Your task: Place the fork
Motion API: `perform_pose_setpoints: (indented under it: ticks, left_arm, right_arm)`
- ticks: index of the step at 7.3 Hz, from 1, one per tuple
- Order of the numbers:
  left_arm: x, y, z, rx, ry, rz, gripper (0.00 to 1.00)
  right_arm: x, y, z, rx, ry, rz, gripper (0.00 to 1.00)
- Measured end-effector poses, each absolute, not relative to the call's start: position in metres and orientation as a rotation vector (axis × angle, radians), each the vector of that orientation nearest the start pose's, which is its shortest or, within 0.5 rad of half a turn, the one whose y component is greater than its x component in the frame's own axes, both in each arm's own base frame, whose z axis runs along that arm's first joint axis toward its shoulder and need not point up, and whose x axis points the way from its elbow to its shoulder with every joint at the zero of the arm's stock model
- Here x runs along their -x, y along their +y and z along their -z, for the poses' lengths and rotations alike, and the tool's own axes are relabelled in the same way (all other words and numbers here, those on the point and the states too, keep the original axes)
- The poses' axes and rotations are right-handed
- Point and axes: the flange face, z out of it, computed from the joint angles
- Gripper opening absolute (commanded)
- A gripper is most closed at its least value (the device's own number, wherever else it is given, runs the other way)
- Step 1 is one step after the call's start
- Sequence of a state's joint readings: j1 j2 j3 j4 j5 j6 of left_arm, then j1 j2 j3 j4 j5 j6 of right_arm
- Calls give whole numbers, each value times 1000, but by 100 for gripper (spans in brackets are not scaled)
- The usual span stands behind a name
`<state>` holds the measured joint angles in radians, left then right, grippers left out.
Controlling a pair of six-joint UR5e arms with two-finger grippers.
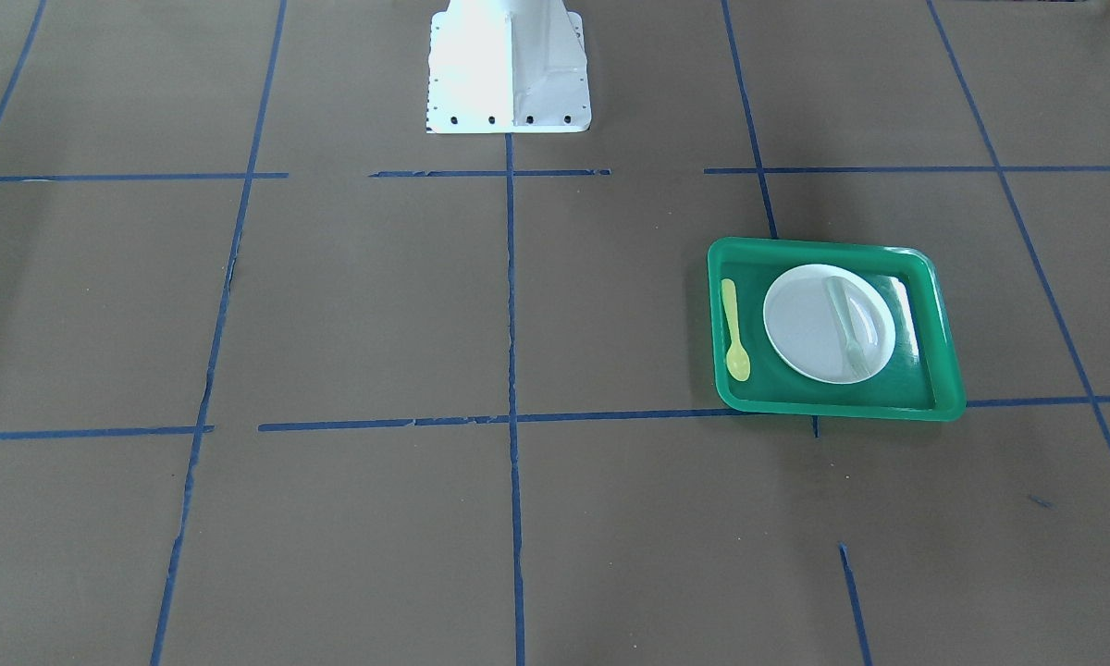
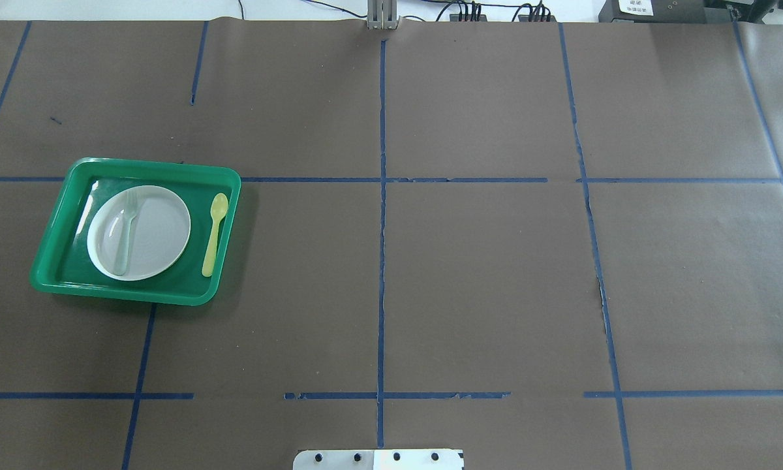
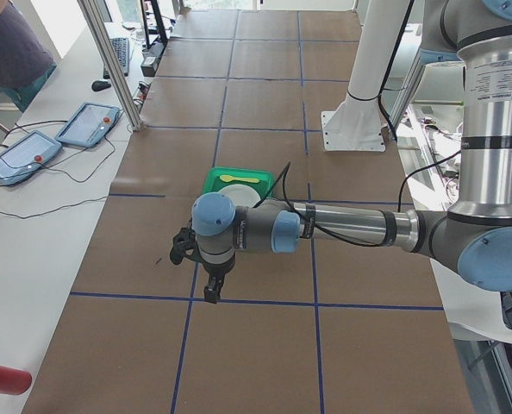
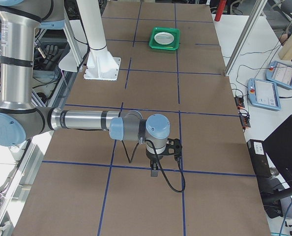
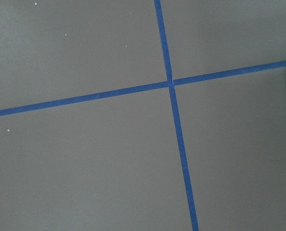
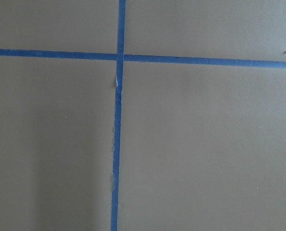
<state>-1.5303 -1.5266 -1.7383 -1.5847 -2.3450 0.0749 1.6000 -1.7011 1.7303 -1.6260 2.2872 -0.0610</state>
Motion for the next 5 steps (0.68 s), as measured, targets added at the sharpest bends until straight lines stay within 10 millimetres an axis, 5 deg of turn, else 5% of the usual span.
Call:
perform_pose_setpoints:
  ticks: [3, 5]
  left_arm:
    - [-115, -495, -489, -117, 808, -48, 100]
    - [-164, -504, -475, -138, 826, -45, 100]
  right_arm:
    - [-81, -432, -650, -7, -717, 21, 100]
    - [-81, -432, -651, -7, -717, 21, 100]
